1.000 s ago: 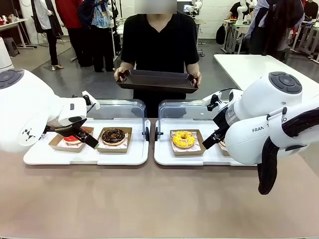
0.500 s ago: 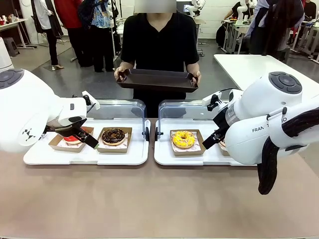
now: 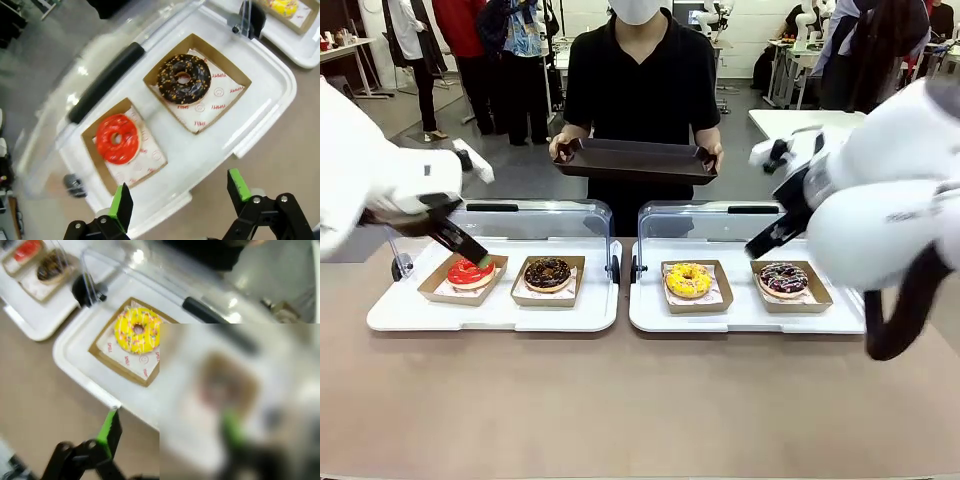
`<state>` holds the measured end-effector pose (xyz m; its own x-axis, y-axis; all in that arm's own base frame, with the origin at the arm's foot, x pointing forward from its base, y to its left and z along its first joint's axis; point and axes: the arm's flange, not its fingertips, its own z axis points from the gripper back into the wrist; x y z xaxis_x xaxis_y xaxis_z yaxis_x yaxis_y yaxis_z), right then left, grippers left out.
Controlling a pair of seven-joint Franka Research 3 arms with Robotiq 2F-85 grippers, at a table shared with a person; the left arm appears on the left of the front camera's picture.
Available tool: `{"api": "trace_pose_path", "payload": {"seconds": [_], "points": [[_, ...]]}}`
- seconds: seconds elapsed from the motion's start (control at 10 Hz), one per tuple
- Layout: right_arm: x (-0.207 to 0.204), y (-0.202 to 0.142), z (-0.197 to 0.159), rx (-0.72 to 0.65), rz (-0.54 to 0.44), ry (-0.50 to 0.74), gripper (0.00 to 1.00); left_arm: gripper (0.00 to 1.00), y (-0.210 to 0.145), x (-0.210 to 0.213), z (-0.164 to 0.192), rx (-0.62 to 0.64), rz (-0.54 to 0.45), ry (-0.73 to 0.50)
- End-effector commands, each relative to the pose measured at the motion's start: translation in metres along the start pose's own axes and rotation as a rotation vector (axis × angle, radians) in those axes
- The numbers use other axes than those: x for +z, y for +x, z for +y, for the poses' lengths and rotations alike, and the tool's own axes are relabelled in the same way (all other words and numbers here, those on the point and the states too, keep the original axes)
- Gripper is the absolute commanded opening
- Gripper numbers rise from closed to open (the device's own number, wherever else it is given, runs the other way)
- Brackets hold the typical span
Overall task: Provide the desired donut to the person.
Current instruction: Pick up and lift the Paper togo box containing the Donut pointed at by the person.
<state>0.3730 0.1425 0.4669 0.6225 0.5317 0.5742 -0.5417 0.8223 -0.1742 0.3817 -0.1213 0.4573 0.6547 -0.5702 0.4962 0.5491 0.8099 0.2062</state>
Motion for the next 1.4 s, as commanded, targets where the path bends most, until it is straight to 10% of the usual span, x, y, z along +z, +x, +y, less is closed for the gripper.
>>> {"api": "trace_pose_path", "payload": {"seconds": [0.0,1.1,1.3], "points": [[0.060,0.008,-0.002,-0.015,0.053,-0.010,1.00,1.00,0.004,0.065,0.010,-0.069,0.005,-0.012],[0.112,0.017,0.008,0.025,0.065,-0.012,1.00,1.00,0.012,0.126,0.020,-0.050,-0.044,0.023],[0.132,0.005,-0.050,-0.006,-0.079,0.262,1.00,1.00,0.009,0.140,0.058,-0.066,-0.127,-0.239]]}}
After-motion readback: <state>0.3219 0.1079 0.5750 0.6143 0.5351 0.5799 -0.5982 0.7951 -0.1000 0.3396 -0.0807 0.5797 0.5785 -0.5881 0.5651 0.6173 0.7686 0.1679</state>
